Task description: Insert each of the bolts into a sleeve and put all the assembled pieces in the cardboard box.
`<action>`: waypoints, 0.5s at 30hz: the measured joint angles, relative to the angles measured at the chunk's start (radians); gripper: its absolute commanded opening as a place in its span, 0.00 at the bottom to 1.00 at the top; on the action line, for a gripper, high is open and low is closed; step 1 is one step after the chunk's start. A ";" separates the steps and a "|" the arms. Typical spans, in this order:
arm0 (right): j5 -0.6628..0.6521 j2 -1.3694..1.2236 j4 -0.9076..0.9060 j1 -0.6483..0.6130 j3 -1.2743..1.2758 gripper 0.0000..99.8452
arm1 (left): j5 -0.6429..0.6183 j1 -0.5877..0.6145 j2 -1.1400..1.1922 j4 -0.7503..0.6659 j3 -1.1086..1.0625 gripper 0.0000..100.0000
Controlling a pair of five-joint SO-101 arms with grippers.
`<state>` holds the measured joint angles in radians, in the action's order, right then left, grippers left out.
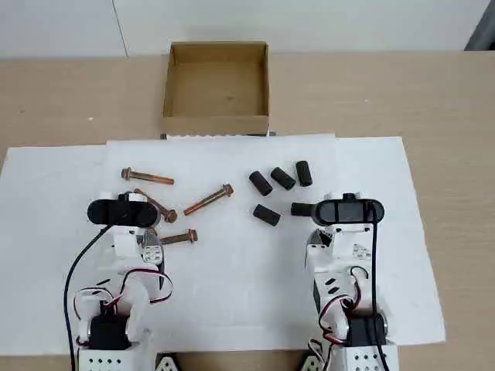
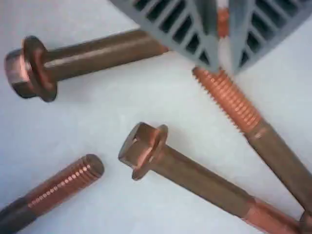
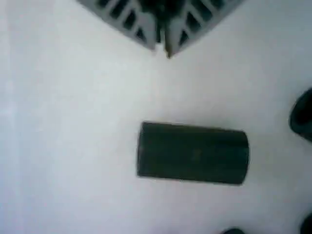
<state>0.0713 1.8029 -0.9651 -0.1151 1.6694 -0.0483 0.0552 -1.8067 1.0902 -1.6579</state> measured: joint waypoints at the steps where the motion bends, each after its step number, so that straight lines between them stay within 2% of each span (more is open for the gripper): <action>1: 0.000 0.000 0.000 0.000 0.000 0.00 | 0.000 0.000 0.000 0.000 0.000 0.01; 15: 0.000 0.000 0.018 0.000 0.000 0.00 | 0.002 0.000 0.000 0.000 0.000 0.01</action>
<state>0.0713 1.8029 -0.9467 -0.1151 1.6694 -0.0468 0.0552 -1.8067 1.0902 -1.6579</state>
